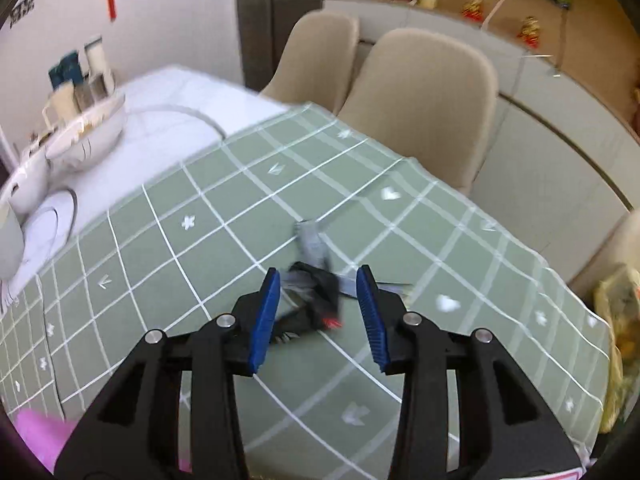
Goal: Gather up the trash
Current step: 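Grasp the black clip on the table with the left tool while the right tool holds the carton, then carry both items to the yellow trash bag and open both tools over it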
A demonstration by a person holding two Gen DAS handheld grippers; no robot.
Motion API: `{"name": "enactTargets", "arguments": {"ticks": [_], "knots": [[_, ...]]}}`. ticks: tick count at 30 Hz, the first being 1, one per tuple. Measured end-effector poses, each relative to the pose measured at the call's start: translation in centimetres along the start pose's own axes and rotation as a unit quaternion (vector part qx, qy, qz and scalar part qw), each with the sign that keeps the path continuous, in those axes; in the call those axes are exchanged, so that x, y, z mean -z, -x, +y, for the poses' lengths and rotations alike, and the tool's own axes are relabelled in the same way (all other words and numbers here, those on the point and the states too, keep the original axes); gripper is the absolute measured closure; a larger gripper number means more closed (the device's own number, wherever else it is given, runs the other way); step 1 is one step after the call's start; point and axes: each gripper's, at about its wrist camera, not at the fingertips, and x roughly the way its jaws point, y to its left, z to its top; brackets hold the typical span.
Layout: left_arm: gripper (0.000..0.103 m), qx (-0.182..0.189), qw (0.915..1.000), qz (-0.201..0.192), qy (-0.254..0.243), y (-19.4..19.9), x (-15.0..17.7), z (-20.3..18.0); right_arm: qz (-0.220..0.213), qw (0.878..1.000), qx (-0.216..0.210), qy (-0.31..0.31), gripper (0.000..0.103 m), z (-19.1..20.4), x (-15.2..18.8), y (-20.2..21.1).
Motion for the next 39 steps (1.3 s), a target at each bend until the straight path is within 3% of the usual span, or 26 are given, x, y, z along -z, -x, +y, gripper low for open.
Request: {"name": "enactTargets", "arguments": {"ticks": [3, 5, 9, 15, 20, 25, 30, 39], "knots": [[0.066, 0.017, 0.9986, 0.047, 0.016, -1.9, 0.0, 0.8, 0.006, 1.000, -0.001, -0.008, 0.050, -0.2, 0.0, -0.6], [0.070, 0.009, 0.9986, 0.051, 0.002, -2.0, 0.2, 0.6, 0.011, 1.000, -0.002, -0.010, 0.050, -0.1, -0.1, -0.9], [0.075, 0.044, 0.9975, 0.055, 0.009, -0.7, 1.1, 0.4, 0.009, 1.000, -0.004, 0.004, 0.050, 0.8, -0.8, -1.0], [0.075, 0.109, 0.9933, 0.000, 0.038, 8.3, 2.3, 0.6, -0.024, 0.999, -0.003, 0.029, 0.050, 2.1, -1.5, 1.4], [0.075, 0.117, 0.9922, -0.043, 0.011, 16.1, 3.2, -1.4, -0.060, 0.997, 0.008, 0.040, 0.050, 2.5, -1.9, 4.5], [0.074, 0.159, 0.9853, -0.062, 0.001, 22.3, 4.4, -3.9, -0.106, 0.992, 0.025, 0.064, 0.050, 2.8, -2.6, 8.8], [0.074, 0.195, 0.9773, -0.078, -0.022, 26.0, 5.8, -7.6, -0.145, 0.985, 0.039, 0.083, 0.050, 2.1, -3.1, 12.9], [0.073, 0.232, 0.9692, -0.057, -0.061, 25.1, 6.5, -17.1, -0.170, 0.980, 0.076, 0.073, 0.050, -4.8, -2.5, 17.4]]}}
